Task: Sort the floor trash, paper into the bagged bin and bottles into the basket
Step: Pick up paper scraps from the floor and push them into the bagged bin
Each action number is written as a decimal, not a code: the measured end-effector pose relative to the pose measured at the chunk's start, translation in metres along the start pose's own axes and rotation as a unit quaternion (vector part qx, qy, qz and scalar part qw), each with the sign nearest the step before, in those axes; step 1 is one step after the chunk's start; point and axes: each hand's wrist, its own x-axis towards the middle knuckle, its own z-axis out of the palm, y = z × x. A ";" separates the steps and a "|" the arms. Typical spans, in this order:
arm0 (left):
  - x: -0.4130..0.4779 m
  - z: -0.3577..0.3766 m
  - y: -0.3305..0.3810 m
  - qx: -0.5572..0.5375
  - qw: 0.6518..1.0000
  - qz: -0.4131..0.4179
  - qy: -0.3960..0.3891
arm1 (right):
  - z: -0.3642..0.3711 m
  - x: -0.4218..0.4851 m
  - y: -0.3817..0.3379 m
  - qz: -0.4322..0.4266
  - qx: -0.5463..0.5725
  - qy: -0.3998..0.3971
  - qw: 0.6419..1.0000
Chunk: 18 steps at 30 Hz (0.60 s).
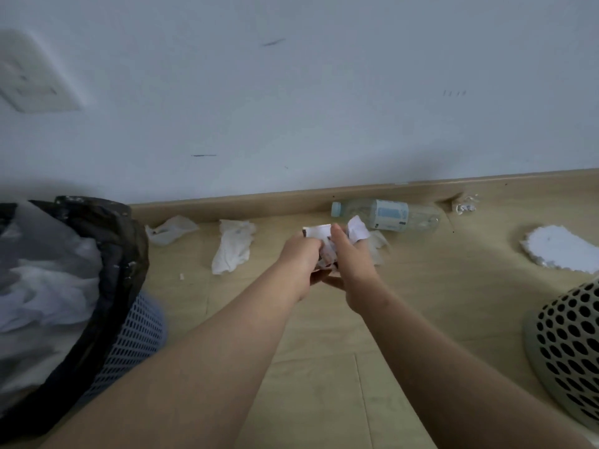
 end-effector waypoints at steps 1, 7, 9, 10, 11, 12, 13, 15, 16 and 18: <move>-0.003 -0.004 0.005 0.013 0.999 0.032 -0.008 | 0.004 -0.003 -0.006 -0.019 0.019 -0.012 1.000; -0.029 -0.045 0.047 0.056 0.977 0.204 -0.004 | 0.033 -0.023 -0.053 -0.121 0.065 -0.046 0.989; -0.033 -0.058 0.057 0.060 0.969 0.230 0.058 | 0.051 -0.030 -0.071 -0.150 0.055 -0.064 0.985; -0.035 -0.070 0.064 0.053 0.964 0.240 0.101 | 0.067 -0.034 -0.082 -0.155 0.043 -0.080 0.984; -0.038 -0.079 0.068 0.050 0.957 0.250 0.136 | 0.079 -0.039 -0.088 -0.158 0.030 -0.093 0.983; -0.042 -0.090 0.073 0.048 0.949 0.261 0.169 | 0.092 -0.045 -0.094 -0.160 0.018 -0.111 0.981; -0.049 -0.106 0.080 0.046 0.940 0.271 0.203 | 0.108 -0.052 -0.101 -0.165 0.002 -0.136 0.977; -0.059 -0.134 0.088 0.053 0.926 0.276 0.251 | 0.134 -0.064 -0.110 -0.177 -0.018 -0.182 0.967; -0.067 -0.152 0.093 0.052 0.921 0.271 0.276 | 0.151 -0.071 -0.115 -0.179 -0.026 -0.209 0.961; -0.081 -0.179 0.097 0.045 0.915 0.249 0.315 | 0.179 -0.087 -0.117 -0.168 -0.050 -0.243 0.954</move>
